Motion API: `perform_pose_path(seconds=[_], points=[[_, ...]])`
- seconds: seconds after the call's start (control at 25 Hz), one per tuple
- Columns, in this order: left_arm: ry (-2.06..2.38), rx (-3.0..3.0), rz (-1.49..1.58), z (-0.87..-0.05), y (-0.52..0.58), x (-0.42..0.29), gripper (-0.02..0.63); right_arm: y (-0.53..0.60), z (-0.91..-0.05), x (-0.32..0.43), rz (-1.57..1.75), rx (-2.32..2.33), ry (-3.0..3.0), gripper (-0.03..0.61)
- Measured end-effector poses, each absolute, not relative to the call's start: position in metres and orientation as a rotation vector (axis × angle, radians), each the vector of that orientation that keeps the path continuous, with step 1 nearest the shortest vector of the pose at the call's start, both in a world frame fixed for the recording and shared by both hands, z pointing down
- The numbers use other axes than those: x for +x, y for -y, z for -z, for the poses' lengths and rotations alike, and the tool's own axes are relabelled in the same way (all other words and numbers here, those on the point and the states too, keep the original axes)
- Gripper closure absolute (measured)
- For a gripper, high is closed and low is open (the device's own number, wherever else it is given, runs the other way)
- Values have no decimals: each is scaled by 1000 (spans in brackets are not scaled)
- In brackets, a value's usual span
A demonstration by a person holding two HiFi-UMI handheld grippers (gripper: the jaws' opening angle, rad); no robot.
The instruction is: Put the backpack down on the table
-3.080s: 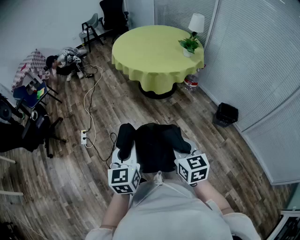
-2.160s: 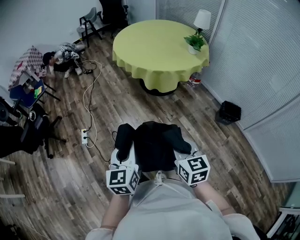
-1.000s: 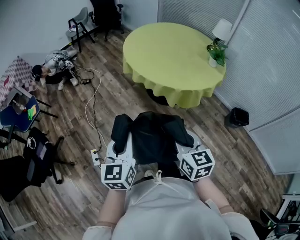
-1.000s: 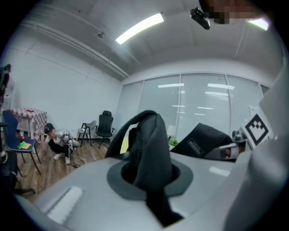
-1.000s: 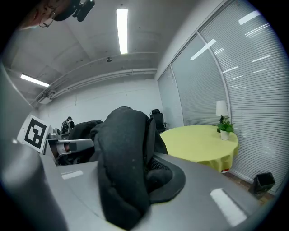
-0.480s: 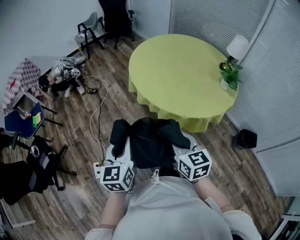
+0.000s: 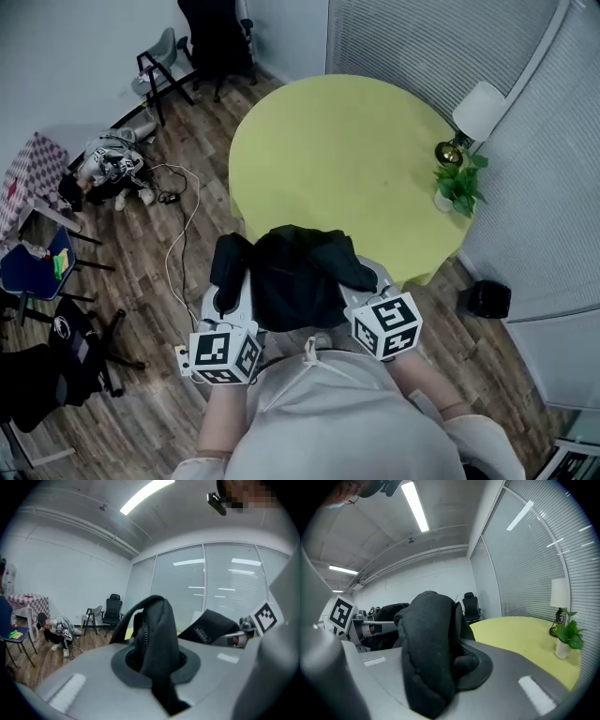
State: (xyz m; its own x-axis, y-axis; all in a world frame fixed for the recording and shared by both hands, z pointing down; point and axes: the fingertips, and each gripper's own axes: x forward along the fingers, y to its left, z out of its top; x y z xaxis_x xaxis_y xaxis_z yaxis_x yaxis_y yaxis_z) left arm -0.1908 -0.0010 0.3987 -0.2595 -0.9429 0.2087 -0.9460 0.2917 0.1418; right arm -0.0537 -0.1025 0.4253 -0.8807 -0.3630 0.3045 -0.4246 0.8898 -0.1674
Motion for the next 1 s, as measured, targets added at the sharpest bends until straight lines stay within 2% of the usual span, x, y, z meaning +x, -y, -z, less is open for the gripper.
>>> perform_pose_path(seconds=[0.52,1.0], points=[[2060,1980,-49,-399,162,-210,583,225,-425,-61,-320,866,2703,552],[1690,2248,-177,-402,320,-254,583,333,-429,-93,-444,1266,2522,552]])
